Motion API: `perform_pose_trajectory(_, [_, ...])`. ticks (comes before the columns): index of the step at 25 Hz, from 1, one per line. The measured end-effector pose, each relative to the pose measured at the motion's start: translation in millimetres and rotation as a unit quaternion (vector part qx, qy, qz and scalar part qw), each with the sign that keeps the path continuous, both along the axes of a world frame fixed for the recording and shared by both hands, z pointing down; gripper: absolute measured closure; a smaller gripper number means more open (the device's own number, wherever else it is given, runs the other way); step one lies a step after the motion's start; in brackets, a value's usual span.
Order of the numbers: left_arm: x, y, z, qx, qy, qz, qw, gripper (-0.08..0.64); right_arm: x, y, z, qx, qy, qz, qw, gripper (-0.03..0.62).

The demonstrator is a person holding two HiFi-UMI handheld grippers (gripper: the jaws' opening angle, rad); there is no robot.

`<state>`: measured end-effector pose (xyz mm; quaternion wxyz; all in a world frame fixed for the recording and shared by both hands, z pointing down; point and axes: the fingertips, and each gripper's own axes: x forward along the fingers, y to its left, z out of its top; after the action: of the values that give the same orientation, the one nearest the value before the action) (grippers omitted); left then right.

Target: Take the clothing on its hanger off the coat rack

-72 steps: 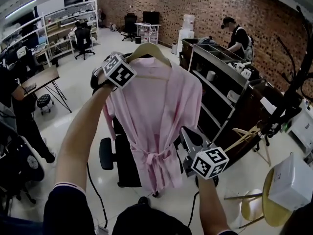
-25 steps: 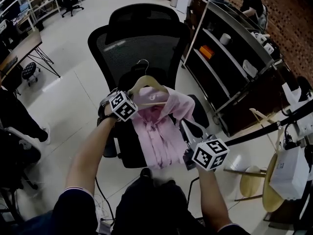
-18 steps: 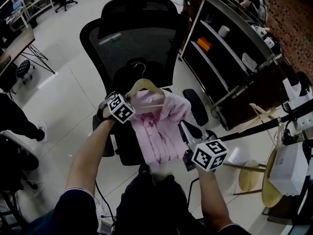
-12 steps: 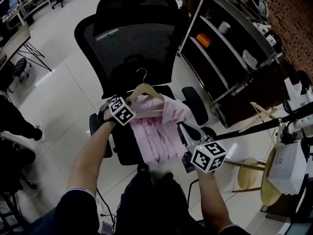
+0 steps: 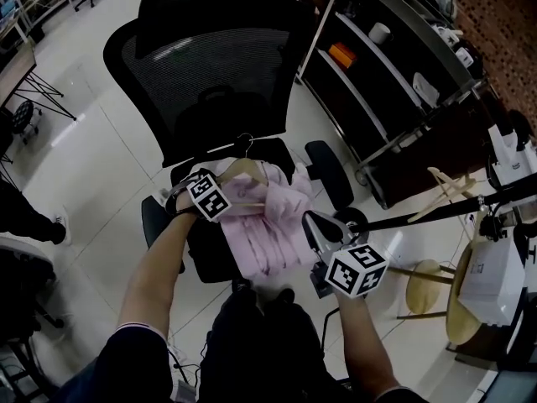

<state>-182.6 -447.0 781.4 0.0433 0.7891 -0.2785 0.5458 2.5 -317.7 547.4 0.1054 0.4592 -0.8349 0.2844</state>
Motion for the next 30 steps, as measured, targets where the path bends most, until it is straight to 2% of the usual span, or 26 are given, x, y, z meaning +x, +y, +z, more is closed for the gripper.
perform_pose_trajectory(5, [-4, -2, 14, -0.009, 0.000, -0.018, 0.9998, 0.440, 5, -2, 6, -0.007, -0.001, 0.003, 1.000, 0.591])
perform_pose_trajectory(8, [-4, 1, 14, -0.019, 0.015, -0.032, 0.9992, 0.431, 7, -3, 7, -0.008, -0.003, 0.002, 1.000, 0.591])
perform_pose_trajectory(15, [-10, 5, -5, -0.021, 0.038, -0.062, 0.9971, 0.431, -3, -8, 0, 0.002, -0.016, -0.013, 1.000, 0.591])
perform_pose_trajectory(20, [-2, 13, -35, -0.009, 0.072, -0.091, 0.9932, 0.437, -8, -11, -13, 0.018, -0.022, -0.026, 0.999, 0.591])
perform_pose_trajectory(21, [0, 16, -44, -0.003, 0.081, -0.098, 0.9919, 0.444, -9, -11, -16, 0.023, -0.023, -0.028, 0.999, 0.591])
perform_pose_trajectory(24, [6, 21, -79, 0.031, 0.109, -0.119, 0.9864, 0.549, -11, -13, -27, 0.038, -0.026, -0.035, 0.998, 0.591])
perform_pose_trajectory(27, [12, 28, -119, 0.061, 0.148, -0.142, 0.9768, 0.549, -13, -14, -41, 0.054, -0.028, -0.044, 0.997, 0.591])
perform_pose_trajectory(30, [18, 42, -168, 0.084, 0.199, -0.167, 0.9620, 0.549, -15, -12, -57, 0.071, -0.030, -0.055, 0.995, 0.591])
